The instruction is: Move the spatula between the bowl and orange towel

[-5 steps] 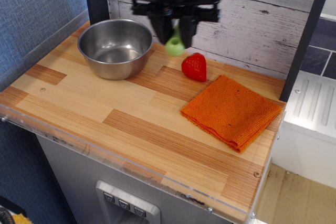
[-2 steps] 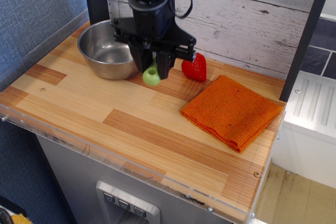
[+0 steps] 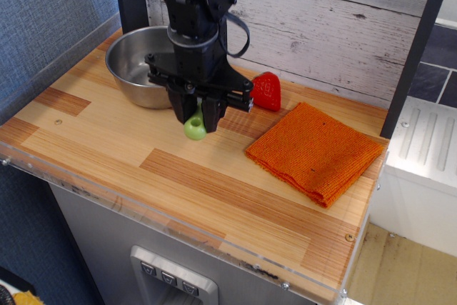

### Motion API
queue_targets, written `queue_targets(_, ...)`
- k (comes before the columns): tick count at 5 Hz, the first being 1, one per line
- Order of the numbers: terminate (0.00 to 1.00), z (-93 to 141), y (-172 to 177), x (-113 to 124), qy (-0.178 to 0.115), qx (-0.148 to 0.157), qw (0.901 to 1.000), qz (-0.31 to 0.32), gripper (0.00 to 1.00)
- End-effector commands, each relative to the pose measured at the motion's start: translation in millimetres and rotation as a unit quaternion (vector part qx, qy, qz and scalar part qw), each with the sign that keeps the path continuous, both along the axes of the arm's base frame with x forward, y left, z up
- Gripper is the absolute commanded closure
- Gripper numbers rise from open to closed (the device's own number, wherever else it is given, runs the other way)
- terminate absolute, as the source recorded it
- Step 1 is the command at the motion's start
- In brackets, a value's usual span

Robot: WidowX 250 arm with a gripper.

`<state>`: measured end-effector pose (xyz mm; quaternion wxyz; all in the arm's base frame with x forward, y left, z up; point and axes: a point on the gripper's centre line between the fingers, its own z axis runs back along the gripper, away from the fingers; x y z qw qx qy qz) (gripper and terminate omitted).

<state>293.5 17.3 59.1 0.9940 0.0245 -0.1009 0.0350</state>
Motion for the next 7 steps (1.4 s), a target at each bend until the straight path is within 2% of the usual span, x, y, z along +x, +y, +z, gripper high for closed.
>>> queue_targets(1,0.00,-8.0,10.9,17.1,-0.002,0.001,1.0000,0.007,1.00)
queue_targets(3,0.00,-25.8,11.6,37.4,0.012,-0.002,0.9999,0.007,1.00)
queue_targets(4,0.00,-30.0,8.5,40.3,0.021,-0.003,0.9998,0.001,1.00)
queue_targets(5,0.00,-32.6,7.9,39.3,0.033,-0.008,0.9994,0.008,0.00)
queue_targets(7,0.00,-25.3,5.5,35.8,0.029,-0.008,0.9995,0.011,0.00)
